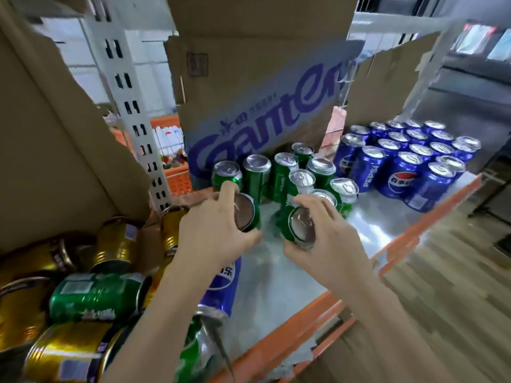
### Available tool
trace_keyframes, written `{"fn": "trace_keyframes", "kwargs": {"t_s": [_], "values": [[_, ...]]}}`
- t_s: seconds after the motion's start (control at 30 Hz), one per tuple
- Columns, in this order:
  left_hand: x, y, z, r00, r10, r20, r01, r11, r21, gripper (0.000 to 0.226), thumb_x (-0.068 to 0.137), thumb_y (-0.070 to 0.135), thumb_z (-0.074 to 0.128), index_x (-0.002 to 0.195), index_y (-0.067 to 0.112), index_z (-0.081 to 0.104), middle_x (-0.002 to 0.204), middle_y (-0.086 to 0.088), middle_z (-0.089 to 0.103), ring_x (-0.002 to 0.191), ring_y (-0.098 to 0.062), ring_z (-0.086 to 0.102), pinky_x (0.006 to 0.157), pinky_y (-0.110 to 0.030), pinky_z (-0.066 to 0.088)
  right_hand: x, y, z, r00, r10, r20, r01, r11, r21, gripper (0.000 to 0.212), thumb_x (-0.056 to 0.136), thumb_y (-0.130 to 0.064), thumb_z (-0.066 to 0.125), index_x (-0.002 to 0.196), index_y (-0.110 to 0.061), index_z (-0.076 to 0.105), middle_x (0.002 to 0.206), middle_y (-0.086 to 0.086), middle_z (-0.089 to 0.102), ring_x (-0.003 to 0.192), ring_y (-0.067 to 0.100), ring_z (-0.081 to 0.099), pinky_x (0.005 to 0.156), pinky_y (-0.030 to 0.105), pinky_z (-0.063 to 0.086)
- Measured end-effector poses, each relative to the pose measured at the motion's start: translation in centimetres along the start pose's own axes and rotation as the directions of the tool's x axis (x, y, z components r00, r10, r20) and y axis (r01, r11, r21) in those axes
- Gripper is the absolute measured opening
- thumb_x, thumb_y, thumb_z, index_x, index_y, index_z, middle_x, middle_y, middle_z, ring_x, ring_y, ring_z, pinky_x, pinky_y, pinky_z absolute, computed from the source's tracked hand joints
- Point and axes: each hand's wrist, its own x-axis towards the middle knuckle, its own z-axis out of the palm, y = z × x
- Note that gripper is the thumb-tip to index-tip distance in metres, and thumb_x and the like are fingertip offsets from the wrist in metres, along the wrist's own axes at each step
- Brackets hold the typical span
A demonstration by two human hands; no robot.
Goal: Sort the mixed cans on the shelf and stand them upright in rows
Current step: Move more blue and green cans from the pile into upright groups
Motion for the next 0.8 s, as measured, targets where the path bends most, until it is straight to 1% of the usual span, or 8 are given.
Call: {"fn": "trace_keyframes", "kwargs": {"t_s": [0.1, 0.2, 0.3, 0.4, 0.53, 0.63, 0.73, 0.8], "values": [[3.3, -0.5, 0.9, 0.994, 0.078, 0.079, -0.093, 0.974, 0.208, 0.072, 0.071, 0.064, 0.064, 0.127, 0.031, 0.033, 0.113, 0.002, 0.057, 0.098, -0.021, 0.054, 0.074, -0.033, 0.043, 4.3, 1.0, 0.8, 0.988, -0.092, 0.127, 0.098, 0.994, -0.046, 0.061, 0.065, -0.042, 0.056, 0.122, -0.02, 0.054, 0.125, -0.005, 0.048, 0.095, 0.018, 0.058, 0.069, 0.033, 0.052], [5.6, -0.8, 2.0, 0.978, 0.089, 0.191, -0.14, 0.952, 0.272, 0.075, 0.074, 0.055, 0.067, 0.136, 0.03, 0.032, 0.127, -0.001, 0.047, 0.108, -0.022, 0.048, 0.082, -0.033, 0.04, 8.3, 1.9, 1.6, 0.949, -0.106, 0.298, 0.139, 0.986, -0.091, 0.067, 0.072, -0.041, 0.063, 0.134, -0.025, 0.044, 0.13, -0.004, 0.038, 0.099, 0.023, 0.055, 0.076, 0.035, 0.05], [6.6, -0.8, 2.9, 0.977, 0.006, 0.214, -0.048, 0.981, 0.188, 0.078, 0.076, 0.039, 0.071, 0.14, 0.026, 0.03, 0.136, -0.005, 0.028, 0.111, -0.027, 0.048, 0.092, -0.039, 0.045, 11.1, 2.5, 2.8, 0.897, -0.148, 0.416, 0.223, 0.965, -0.138, 0.074, 0.076, -0.038, 0.065, 0.141, -0.025, 0.033, 0.134, 0.001, 0.037, 0.109, 0.026, 0.052, 0.078, 0.031, 0.043], [7.2, -0.1, 3.4, 0.982, -0.057, 0.181, 0.015, 0.974, 0.226, 0.08, 0.08, 0.023, 0.069, 0.144, 0.023, 0.022, 0.14, -0.007, 0.022, 0.109, -0.029, 0.049, 0.09, -0.039, 0.047, 12.6, 3.2, 4.3, 0.869, -0.126, 0.478, 0.238, 0.954, -0.182, 0.074, 0.077, -0.035, 0.065, 0.141, -0.021, 0.031, 0.129, 0.005, 0.044, 0.113, 0.029, 0.048, 0.072, 0.029, 0.035], [7.3, 1.4, 4.5, 0.988, -0.096, 0.119, 0.063, 0.964, 0.257, 0.077, 0.083, 0.011, 0.061, 0.146, 0.018, 0.017, 0.141, -0.005, 0.028, 0.114, -0.029, 0.047, 0.085, -0.039, 0.05, 13.1, 4.7, 5.7, 0.891, -0.151, 0.429, 0.299, 0.905, -0.302, 0.062, 0.084, -0.031, 0.055, 0.14, -0.014, 0.031, 0.131, 0.01, 0.047, 0.125, 0.03, 0.037, 0.096, 0.035, 0.032], [6.6, 2.1, 5.1, 0.99, -0.129, 0.064, 0.101, 0.938, 0.33, 0.075, 0.085, 0.01, 0.058, 0.146, 0.014, 0.016, 0.148, -0.006, 0.023, 0.127, -0.03, 0.037, 0.094, -0.04, 0.045, 12.7, 5.5, 6.0, 0.889, -0.199, 0.413, 0.358, 0.863, -0.355, 0.065, 0.086, -0.028, 0.049, 0.143, -0.011, 0.024, 0.141, 0.009, 0.036, 0.132, 0.028, 0.029, 0.107, 0.034, 0.021], [4.4, 2.0, 5.0, 0.984, -0.177, 0.037, 0.151, 0.917, 0.369, 0.089, 0.085, 0.024, 0.063, 0.148, 0.023, 0.0, 0.155, -0.012, 0.003, 0.135, -0.035, 0.026, 0.103, -0.043, 0.036, 11.5, 5.5, 6.1, 0.92, -0.223, 0.323, 0.342, 0.86, -0.378, 0.071, 0.074, -0.028, 0.067, 0.135, -0.003, 0.041, 0.13, 0.019, 0.049, 0.124, 0.037, 0.042, 0.104, 0.047, 0.031], [2.3, 1.7, 4.5, 0.975, -0.221, 0.017, 0.203, 0.919, 0.337, 0.082, 0.088, 0.032, 0.059, 0.148, 0.026, 0.002, 0.154, -0.01, 0.005, 0.133, -0.033, 0.029, 0.102, -0.038, 0.037, 10.7, 5.7, 6.4, 0.952, -0.228, 0.203, 0.283, 0.909, -0.305, 0.066, 0.061, -0.024, 0.079, 0.118, 0.002, 0.058, 0.113, 0.025, 0.059, 0.11, 0.044, 0.053, 0.092, 0.054, 0.042]]}}
